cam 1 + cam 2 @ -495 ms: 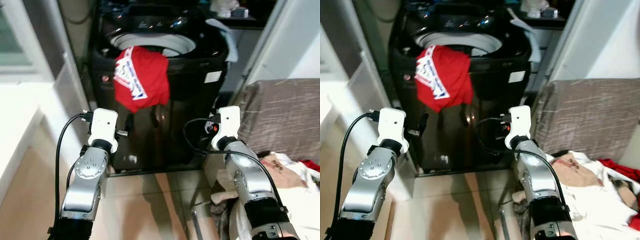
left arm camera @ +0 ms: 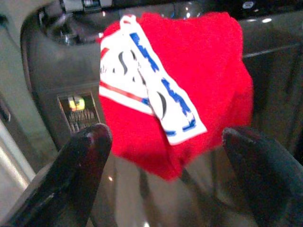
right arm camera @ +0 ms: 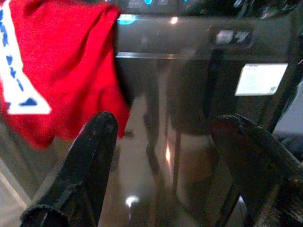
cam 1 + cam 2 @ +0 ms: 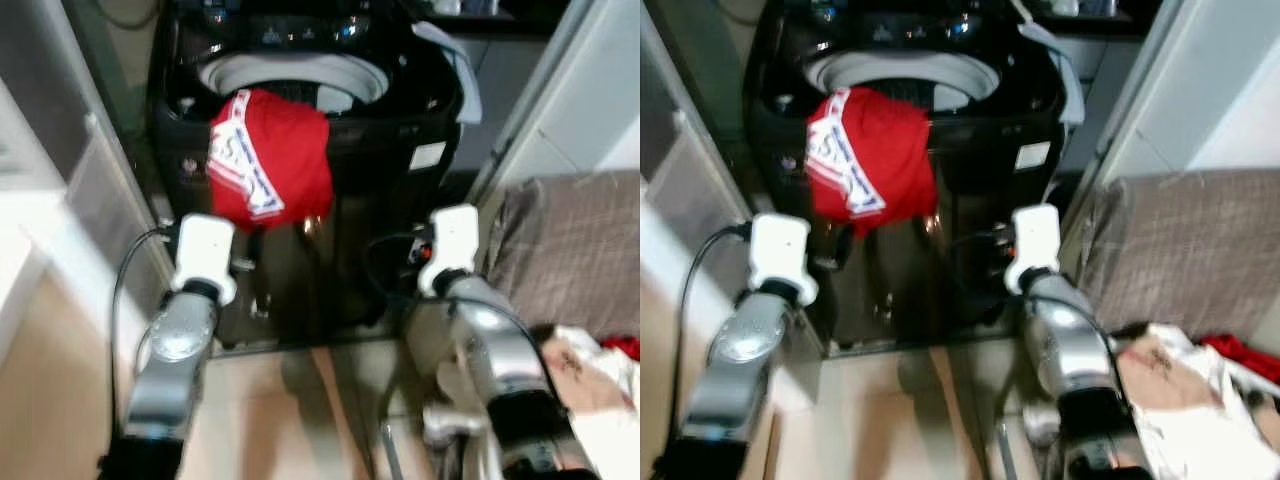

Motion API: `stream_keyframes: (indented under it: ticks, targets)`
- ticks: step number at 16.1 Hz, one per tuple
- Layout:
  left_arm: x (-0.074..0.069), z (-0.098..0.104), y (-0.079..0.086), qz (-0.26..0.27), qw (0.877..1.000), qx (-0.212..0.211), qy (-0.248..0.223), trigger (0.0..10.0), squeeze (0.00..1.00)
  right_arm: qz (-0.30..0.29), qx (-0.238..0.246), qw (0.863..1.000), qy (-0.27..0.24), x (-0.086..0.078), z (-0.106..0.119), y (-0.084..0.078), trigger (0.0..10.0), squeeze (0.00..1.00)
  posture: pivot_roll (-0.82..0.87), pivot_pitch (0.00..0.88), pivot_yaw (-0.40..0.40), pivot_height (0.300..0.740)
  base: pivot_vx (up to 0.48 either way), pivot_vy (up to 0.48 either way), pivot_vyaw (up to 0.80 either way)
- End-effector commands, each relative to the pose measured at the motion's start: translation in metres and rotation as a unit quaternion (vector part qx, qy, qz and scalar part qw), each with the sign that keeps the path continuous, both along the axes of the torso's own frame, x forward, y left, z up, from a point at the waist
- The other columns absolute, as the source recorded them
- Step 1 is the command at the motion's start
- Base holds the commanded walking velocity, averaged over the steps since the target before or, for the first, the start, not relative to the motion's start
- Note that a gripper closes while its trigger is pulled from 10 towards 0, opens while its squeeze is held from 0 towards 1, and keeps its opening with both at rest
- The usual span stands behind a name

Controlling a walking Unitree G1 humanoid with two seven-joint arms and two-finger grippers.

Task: Clothes washing

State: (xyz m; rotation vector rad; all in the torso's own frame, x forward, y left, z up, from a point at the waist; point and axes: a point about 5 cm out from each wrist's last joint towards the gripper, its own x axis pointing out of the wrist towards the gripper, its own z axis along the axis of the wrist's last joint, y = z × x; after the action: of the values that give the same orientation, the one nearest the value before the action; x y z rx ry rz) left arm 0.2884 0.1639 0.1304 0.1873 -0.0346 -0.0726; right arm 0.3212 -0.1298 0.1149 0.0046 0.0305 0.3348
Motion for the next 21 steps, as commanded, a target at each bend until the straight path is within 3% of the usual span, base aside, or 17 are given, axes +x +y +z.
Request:
stream_keyframes:
  ticks: [1,8,13,14,16,19,21]
  targets:
    - [0.001,0.007,-0.009,-0.011,1.000,-0.005,-0.019,10.0,0.00,-0.012,-0.009,1.000,0.003,0.000,-0.002,-0.011,10.0,0.00,-0.04,0.000,-0.040,0.740,0.431,0.000,0.00]
    - [-0.001,0.011,-0.008,0.002,1.000,-0.005,-0.027,10.0,0.00,0.010,-0.001,1.000,0.024,-0.002,-0.007,-0.007,10.0,0.00,-0.03,0.000,-0.042,0.740,0.305,0.329,0.00]
    - [-0.007,0.036,0.013,-0.002,0.998,0.036,-0.044,10.0,0.00,0.070,0.067,0.987,0.131,-0.023,-0.039,0.017,10.0,0.00,0.03,0.023,0.018,0.740,0.000,0.000,0.00]
    - [-0.009,0.039,0.017,0.000,0.998,0.049,-0.046,10.0,0.00,0.067,0.064,0.986,0.137,-0.022,-0.047,0.022,10.0,0.00,0.04,0.040,0.032,0.740,0.000,0.000,0.00]
    - [-0.014,0.039,0.021,-0.003,0.997,0.067,-0.032,10.0,0.00,0.006,0.019,0.992,0.124,-0.006,-0.057,0.023,10.0,0.00,0.07,0.071,0.060,0.740,0.000,0.000,0.00]
    - [-0.028,0.040,0.022,-0.013,0.997,0.078,-0.020,10.0,0.00,-0.040,-0.064,0.991,0.111,0.011,-0.055,0.022,10.0,0.00,0.13,0.110,0.074,0.740,0.000,0.000,0.00]
    - [-0.036,0.040,0.025,-0.012,0.997,0.078,-0.011,10.0,0.00,-0.050,-0.074,0.989,0.120,0.017,-0.054,0.021,10.0,0.00,0.14,0.124,0.082,0.740,0.000,0.000,0.00]
